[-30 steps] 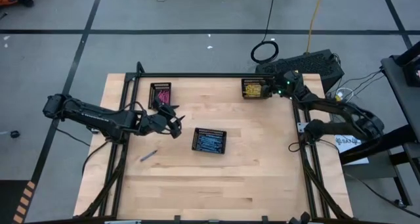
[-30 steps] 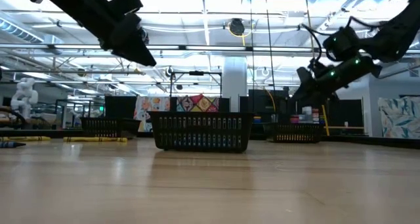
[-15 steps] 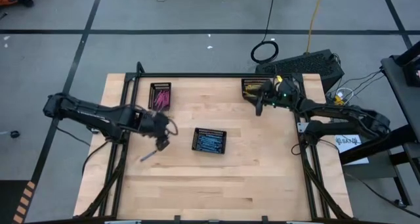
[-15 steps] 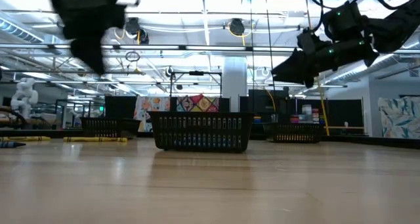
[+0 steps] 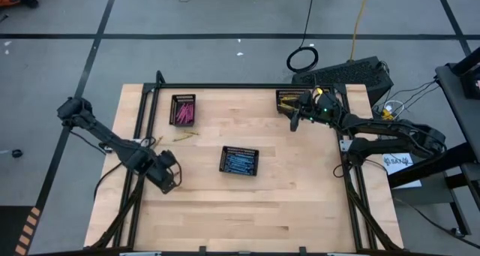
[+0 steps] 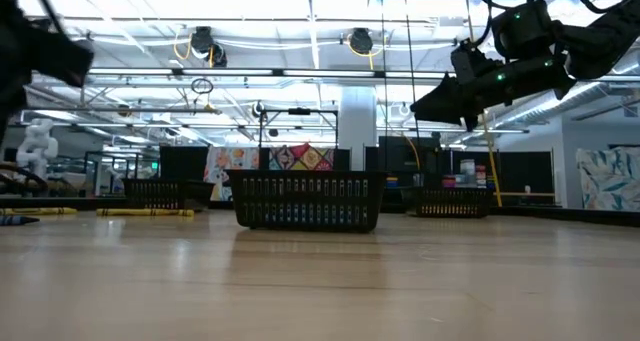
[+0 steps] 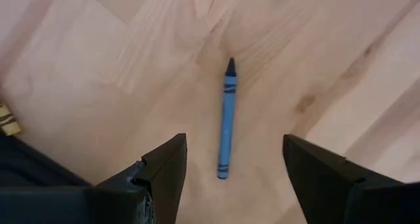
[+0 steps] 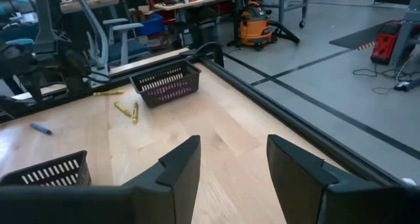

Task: Sort crayons
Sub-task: Put the blue crayon into the bottom black bin

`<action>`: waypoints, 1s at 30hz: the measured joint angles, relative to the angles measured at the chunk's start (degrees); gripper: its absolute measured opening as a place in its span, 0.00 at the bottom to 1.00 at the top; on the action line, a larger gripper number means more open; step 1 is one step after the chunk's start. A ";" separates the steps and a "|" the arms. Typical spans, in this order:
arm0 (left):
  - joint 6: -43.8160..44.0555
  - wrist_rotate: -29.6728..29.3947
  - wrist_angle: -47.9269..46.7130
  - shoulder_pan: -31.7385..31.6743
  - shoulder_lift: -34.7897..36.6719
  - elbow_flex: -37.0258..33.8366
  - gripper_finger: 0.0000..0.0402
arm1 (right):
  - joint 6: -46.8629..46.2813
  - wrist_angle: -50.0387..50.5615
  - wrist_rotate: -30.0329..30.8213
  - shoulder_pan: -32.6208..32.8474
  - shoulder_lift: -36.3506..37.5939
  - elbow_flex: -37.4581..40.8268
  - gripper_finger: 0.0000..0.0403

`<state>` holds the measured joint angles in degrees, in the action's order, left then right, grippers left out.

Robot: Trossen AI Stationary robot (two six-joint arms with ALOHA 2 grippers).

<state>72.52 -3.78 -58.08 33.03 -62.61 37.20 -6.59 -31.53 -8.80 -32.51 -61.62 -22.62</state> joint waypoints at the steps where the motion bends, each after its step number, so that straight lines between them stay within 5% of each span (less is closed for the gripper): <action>1: 0.44 -0.45 0.77 1.00 0.00 -0.81 0.60 | 0.00 -0.20 -0.02 0.02 -0.13 -0.02 0.40; 14: -3.19 -4.28 10.46 3.55 -0.13 -7.96 0.42 | 0.00 0.01 -0.15 0.00 -0.87 -0.02 0.40; 26: -4.36 -4.27 15.52 3.59 -0.02 -13.87 0.40 | -0.15 0.02 -0.17 0.02 -0.86 -0.02 0.40; 30: -4.39 -4.25 15.92 3.59 -0.04 -13.91 0.32 | -0.15 0.02 -0.17 0.00 -0.86 -0.02 0.40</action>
<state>68.13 -8.03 -42.16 36.62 -62.65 23.29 -6.74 -31.51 -8.97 -32.51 -62.48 -22.63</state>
